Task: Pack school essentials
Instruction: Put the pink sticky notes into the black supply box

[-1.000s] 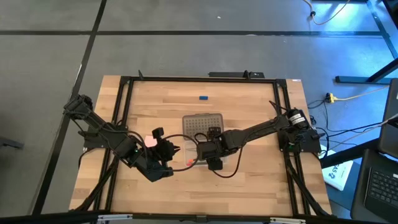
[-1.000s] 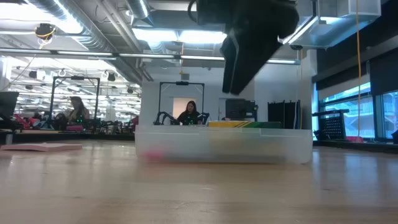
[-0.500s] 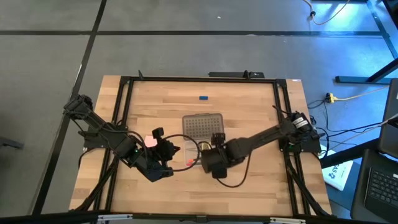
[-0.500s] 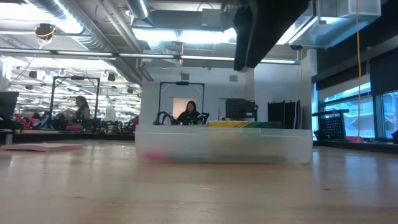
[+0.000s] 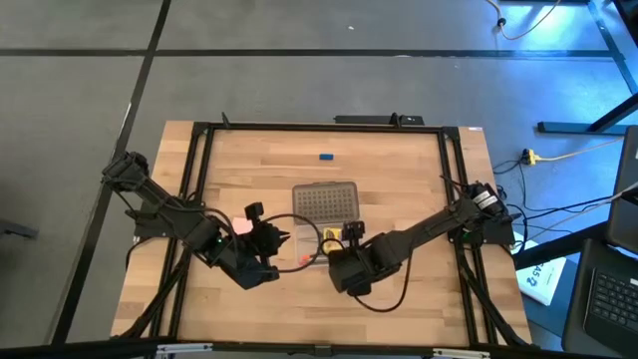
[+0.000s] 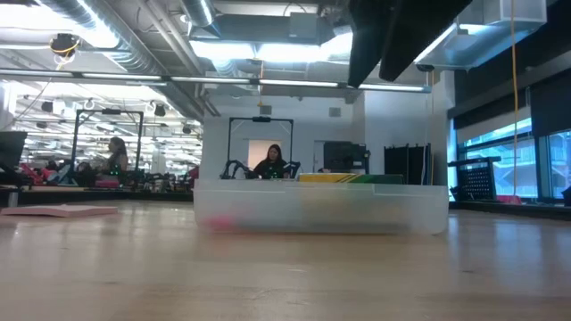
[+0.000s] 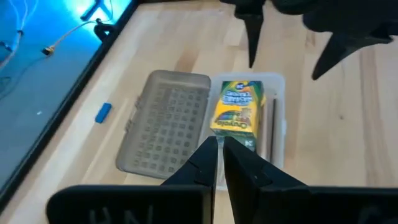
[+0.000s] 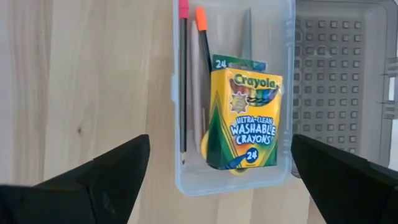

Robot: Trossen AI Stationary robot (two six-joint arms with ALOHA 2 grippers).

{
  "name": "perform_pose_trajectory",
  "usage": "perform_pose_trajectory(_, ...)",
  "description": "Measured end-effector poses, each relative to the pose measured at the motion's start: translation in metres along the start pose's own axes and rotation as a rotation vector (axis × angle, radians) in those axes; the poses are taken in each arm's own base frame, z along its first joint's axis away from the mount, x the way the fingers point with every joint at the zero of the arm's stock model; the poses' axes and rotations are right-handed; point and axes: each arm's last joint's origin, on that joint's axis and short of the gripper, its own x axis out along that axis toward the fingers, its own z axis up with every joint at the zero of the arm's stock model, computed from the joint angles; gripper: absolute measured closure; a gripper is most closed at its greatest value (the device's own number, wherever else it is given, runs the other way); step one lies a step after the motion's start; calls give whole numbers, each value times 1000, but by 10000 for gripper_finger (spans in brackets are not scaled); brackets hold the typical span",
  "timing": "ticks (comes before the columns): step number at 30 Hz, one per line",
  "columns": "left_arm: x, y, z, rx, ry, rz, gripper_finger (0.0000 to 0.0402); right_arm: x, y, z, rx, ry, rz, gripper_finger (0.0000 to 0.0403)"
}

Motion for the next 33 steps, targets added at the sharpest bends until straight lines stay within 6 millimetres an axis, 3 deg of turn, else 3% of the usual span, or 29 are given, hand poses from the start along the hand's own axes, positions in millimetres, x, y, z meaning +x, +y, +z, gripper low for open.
perform_pose_trajectory(6, 3, 4, -7, -45, 133, -59, 387, -10, -3, -2, 30, -15, 12, 14)
perform_pose_trajectory(12, -12, 11, -28, -90, 323, -14, 395, -22, -8, -3, 66, -41, 18, 14)
perform_pose_trajectory(21, -44, 8, -44, -218, 279, 32, 398, -24, -9, -3, 122, -52, 9, 14)
perform_pose_trajectory(28, -56, 18, -57, -436, 336, 186, 384, -25, -9, -4, 113, -52, 9, 14)
perform_pose_trajectory(33, -55, 26, -60, -586, 469, 275, 379, -29, -11, -4, 91, -59, 11, 14)
